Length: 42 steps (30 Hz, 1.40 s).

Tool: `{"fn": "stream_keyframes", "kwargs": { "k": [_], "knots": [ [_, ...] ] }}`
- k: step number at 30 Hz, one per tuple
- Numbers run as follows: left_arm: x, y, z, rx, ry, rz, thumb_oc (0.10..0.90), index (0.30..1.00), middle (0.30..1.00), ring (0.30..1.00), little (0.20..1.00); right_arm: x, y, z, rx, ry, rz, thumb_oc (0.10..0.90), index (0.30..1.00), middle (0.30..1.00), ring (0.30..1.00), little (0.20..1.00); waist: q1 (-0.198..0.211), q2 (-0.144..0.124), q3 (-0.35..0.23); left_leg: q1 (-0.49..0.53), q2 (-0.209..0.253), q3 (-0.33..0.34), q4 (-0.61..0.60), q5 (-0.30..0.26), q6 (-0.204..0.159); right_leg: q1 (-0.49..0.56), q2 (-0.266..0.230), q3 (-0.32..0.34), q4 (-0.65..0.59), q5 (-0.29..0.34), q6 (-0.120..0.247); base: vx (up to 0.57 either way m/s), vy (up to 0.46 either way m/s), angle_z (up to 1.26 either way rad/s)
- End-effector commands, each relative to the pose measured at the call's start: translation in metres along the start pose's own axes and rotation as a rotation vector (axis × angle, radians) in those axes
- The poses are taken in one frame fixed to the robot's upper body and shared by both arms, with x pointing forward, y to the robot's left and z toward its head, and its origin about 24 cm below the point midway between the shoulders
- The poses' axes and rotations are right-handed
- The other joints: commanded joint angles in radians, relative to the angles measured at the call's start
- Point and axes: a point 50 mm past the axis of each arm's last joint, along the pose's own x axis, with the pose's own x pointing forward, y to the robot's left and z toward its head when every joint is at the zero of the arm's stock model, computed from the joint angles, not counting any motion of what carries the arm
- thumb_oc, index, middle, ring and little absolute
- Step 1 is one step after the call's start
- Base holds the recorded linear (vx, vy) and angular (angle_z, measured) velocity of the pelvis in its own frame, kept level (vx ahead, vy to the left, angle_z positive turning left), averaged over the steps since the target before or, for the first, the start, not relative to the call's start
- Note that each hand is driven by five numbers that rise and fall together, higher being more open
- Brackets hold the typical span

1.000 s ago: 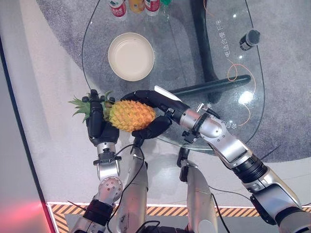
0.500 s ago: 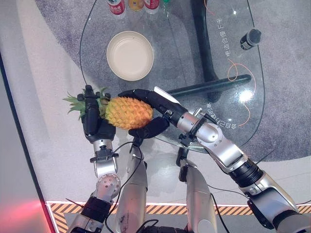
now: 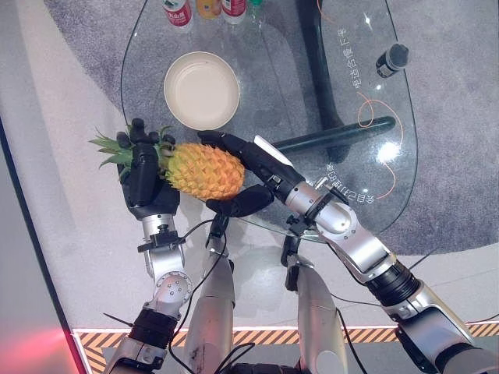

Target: Pick up the fruit to the plate

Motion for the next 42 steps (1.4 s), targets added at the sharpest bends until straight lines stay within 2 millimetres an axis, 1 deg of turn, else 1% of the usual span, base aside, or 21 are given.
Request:
{"fn": "stream_keyframes", "kwargs": {
  "k": [1, 2, 3, 4, 8, 10, 11, 12, 13, 16, 22, 24, 25, 26, 29, 32, 33, 34, 39, 40, 42],
  "knots": [
    [0.038, -0.062, 0.053, 0.063, -0.371, -0.344, 0.100, 0.300, 0.300, 0.300, 0.200, -0.014, -0.008, 0.008, -0.049, -0.033, -0.044, 0.800, 0.900, 0.900, 0.900, 0.900, 0.006, -0.014, -0.025, 0.045, -0.129, 0.116, 0.007, -0.106, 0.160, 0.012, 0.117, -0.027, -0.071, 0.096, -0.015, 0.00, 0.000, 0.00],
    [0.039, -0.063, 0.055, 0.093, -0.383, -0.347, 0.100, 0.300, 0.300, 0.300, 0.200, -0.014, -0.010, 0.008, -0.051, -0.033, -0.049, 0.800, 0.900, 0.900, 0.900, 0.900, 0.003, -0.015, -0.025, 0.036, -0.129, 0.116, 0.006, -0.098, 0.159, 0.004, 0.116, -0.027, -0.072, 0.102, -0.016, 0.00, 0.000, 0.00],
    [0.038, -0.065, 0.056, 0.132, -0.392, -0.344, 0.100, 0.300, 0.300, 0.300, 0.200, -0.015, -0.010, 0.008, -0.049, -0.029, -0.053, 0.800, 0.900, 0.900, 0.900, 0.900, 0.003, -0.015, -0.025, 0.037, -0.129, 0.117, 0.007, -0.099, 0.159, 0.005, 0.115, -0.027, -0.072, 0.101, -0.016, 0.00, 0.000, 0.00],
    [0.038, -0.068, 0.059, 0.211, -0.420, -0.330, 0.100, 0.300, 0.300, 0.300, 0.200, -0.017, -0.010, 0.006, -0.038, -0.022, -0.052, 0.800, 0.900, 0.900, 0.900, 0.900, 0.001, -0.012, -0.025, 0.045, -0.126, 0.120, 0.008, -0.106, 0.160, 0.012, 0.117, -0.026, -0.067, 0.092, -0.017, 0.00, 0.000, 0.00],
    [0.040, -0.073, 0.067, 0.379, -0.501, -0.300, 0.100, 0.300, 0.300, 0.300, 0.200, -0.018, -0.010, 0.004, -0.024, -0.002, -0.030, 0.800, 0.900, 0.900, 0.900, 0.900, -0.004, -0.009, -0.025, 0.048, -0.123, 0.126, 0.008, -0.105, 0.158, 0.011, 0.118, -0.023, -0.059, 0.086, -0.020, 0.01, 0.014, -0.01],
    [0.046, -0.082, 0.070, 0.498, -0.566, -0.303, 0.100, 0.300, 0.300, 0.300, 0.200, -0.017, -0.011, 0.003, -0.020, 0.012, -0.016, 0.800, 0.900, 0.900, 0.900, 0.900, -0.010, -0.006, -0.025, 0.037, -0.122, 0.132, 0.012, -0.097, 0.155, 0.000, 0.116, -0.020, -0.056, 0.090, -0.024, 0.01, 0.036, -0.09],
    [0.048, -0.083, 0.070, 0.529, -0.584, -0.295, 0.100, 0.300, 0.300, 0.300, 0.200, -0.017, -0.011, 0.002, -0.013, 0.022, -0.010, 0.800, 0.900, 0.900, 0.900, 0.900, -0.010, -0.004, -0.025, 0.046, -0.121, 0.134, 0.014, -0.104, 0.155, 0.007, 0.117, -0.019, -0.052, 0.082, -0.024, 0.01, 0.035, -0.10],
    [0.051, -0.087, 0.072, 0.565, -0.614, -0.301, 0.100, 0.300, 0.300, 0.300, 0.200, -0.016, -0.012, 0.002, -0.014, 0.025, -0.007, 0.800, 0.900, 0.900, 0.900, 0.900, -0.013, -0.004, -0.025, 0.036, -0.121, 0.136, 0.012, -0.094, 0.153, -0.002, 0.115, -0.019, -0.054, 0.089, -0.025, 0.03, 0.038, -0.09],
    [0.053, -0.089, 0.073, 0.603, -0.638, -0.302, 0.100, 0.300, 0.300, 0.300, 0.200, -0.016, -0.011, -0.001, -0.009, 0.038, -0.001, 0.800, 0.900, 0.900, 0.900, 0.900, -0.014, -0.001, -0.025, 0.043, -0.119, 0.140, 0.017, -0.103, 0.153, 0.004, 0.116, -0.018, -0.047, 0.079, -0.026, 0.01, 0.051, -0.05],
    [0.063, -0.101, 0.073, 0.712, -0.722, -0.324, 0.100, 0.300, 0.300, 0.300, 0.200, -0.014, -0.013, -0.004, -0.012, 0.066, 0.013, 0.800, 0.900, 0.900, 0.900, 0.900, -0.024, 0.004, -0.025, 0.027, -0.116, 0.150, 0.021, -0.093, 0.148, -0.014, 0.116, -0.014, -0.040, 0.084, -0.029, -0.01, 0.053, -0.03],
    [0.081, -0.116, 0.072, 0.789, -0.787, -0.341, 0.100, 0.300, 0.300, 0.300, 0.200, -0.012, -0.015, -0.008, 0.003, 0.100, 0.042, 0.800, 0.900, 0.900, 0.900, 0.900, -0.046, 0.012, -0.025, 0.010, -0.113, 0.172, 0.030, -0.090, 0.144, -0.034, 0.115, 0.000, -0.032, 0.084, -0.029, 0.00, 0.065, -0.07],
    [0.086, -0.118, 0.069, 0.809, -0.793, -0.347, 0.100, 0.300, 0.300, 0.300, 0.200, -0.011, -0.015, -0.008, 0.003, 0.105, 0.052, 0.800, 0.900, 0.900, 0.900, 0.900, -0.055, 0.016, -0.025, 0.002, -0.113, 0.180, 0.034, -0.091, 0.145, -0.045, 0.117, 0.007, -0.029, 0.085, -0.029, 0.01, 0.080, -0.08],
    [0.087, -0.117, 0.067, 0.825, -0.790, -0.344, 0.100, 0.300, 0.300, 0.300, 0.200, -0.012, -0.014, -0.009, 0.007, 0.112, 0.060, 0.800, 0.900, 0.900, 0.900, 0.900, -0.057, 0.019, -0.025, 0.009, -0.111, 0.184, 0.038, -0.101, 0.145, -0.041, 0.118, 0.011, -0.025, 0.077, -0.029, 0.00, 0.086, -0.02],
    [0.090, -0.119, 0.066, 0.834, -0.797, -0.343, 0.100, 0.300, 0.300, 0.300, 0.200, -0.010, -0.015, -0.008, 0.001, 0.111, 0.064, 0.800, 0.900, 0.900, 0.900, 0.900, -0.062, 0.020, -0.025, -0.006, -0.112, 0.188, 0.037, -0.091, 0.144, -0.054, 0.117, 0.014, -0.028, 0.087, -0.029, 0.00, 0.073, -0.06],
    [0.093, -0.118, 0.060, 0.875, -0.795, -0.329, 0.100, 0.300, 0.300, 0.300, 0.200, -0.010, -0.013, -0.011, 0.005, 0.123, 0.087, 0.800, 0.900, 0.900, 0.900, 0.900, -0.071, 0.027, -0.025, -0.009, -0.112, 0.198, 0.046, -0.101, 0.144, -0.062, 0.120, 0.024, -0.022, 0.082, -0.028, 0.01, 0.069, -0.13],
    [0.099, -0.116, 0.056, 0.920, -0.806, -0.309, 0.100, 0.300, 0.300, 0.300, 0.200, -0.009, -0.013, -0.012, 0.006, 0.142, 0.115, 0.800, 0.900, 0.900, 0.900, 0.900, -0.081, 0.034, -0.025, -0.020, -0.111, 0.210, 0.050, -0.100, 0.143, -0.077, 0.120, 0.034, -0.021, 0.086, -0.026, 0.01, 0.081, -0.07],
    [0.101, -0.117, 0.056, 0.924, -0.811, -0.309, 0.100, 0.300, 0.300, 0.300, 0.200, -0.008, -0.014, -0.012, 0.004, 0.143, 0.117, 0.800, 0.900, 0.900, 0.900, 0.900, -0.084, 0.034, -0.025, -0.030, -0.111, 0.212, 0.049, -0.092, 0.142, -0.087, 0.118, 0.036, -0.025, 0.095, -0.026, 0.03, 0.106, -0.01],
    [0.104, -0.114, 0.054, 0.952, -0.813, -0.301, 0.100, 0.300, 0.300, 0.300, 0.200, -0.009, -0.012, -0.015, 0.013, 0.159, 0.136, 0.800, 0.900, 0.900, 0.900, 0.900, -0.090, 0.039, -0.025, -0.033, -0.110, 0.219, 0.057, -0.101, 0.141, -0.093, 0.118, 0.041, -0.020, 0.091, -0.025, 0.01, 0.086, -0.04],
    [0.114, -0.113, 0.050, 0.982, -0.835, -0.271, 0.100, 0.300, 0.300, 0.300, 0.200, -0.008, -0.009, -0.020, 0.044, 0.198, 0.192, 0.800, 0.900, 0.900, 0.900, 0.900, -0.104, 0.045, -0.025, -0.068, -0.111, 0.235, 0.070, -0.099, 0.139, -0.129, 0.115, 0.049, -0.021, 0.104, -0.023, 0.00, 0.093, -0.08],
    [0.116, -0.114, 0.050, 0.982, -0.842, -0.269, 0.100, 0.300, 0.300, 0.300, 0.200, -0.007, -0.010, -0.020, 0.046, 0.201, 0.196, 0.800, 0.900, 0.900, 0.900, 0.900, -0.107, 0.045, -0.025, -0.081, -0.112, 0.237, 0.070, -0.091, 0.139, -0.143, 0.113, 0.050, -0.024, 0.114, -0.024, -0.01, 0.076, 0.01],
    [0.119, -0.114, 0.048, 1.000, -0.847, -0.260, 0.100, 0.300, 0.300, 0.300, 0.200, -0.007, -0.009, -0.024, 0.061, 0.219, 0.211, 0.800, 0.900, 0.900, 0.900, 0.900, -0.109, 0.047, -0.025, -0.085, -0.111, 0.241, 0.073, -0.099, 0.138, -0.146, 0.114, 0.049, -0.025, 0.109, -0.023, 0.00, 0.076, -0.02]
  ]
}}
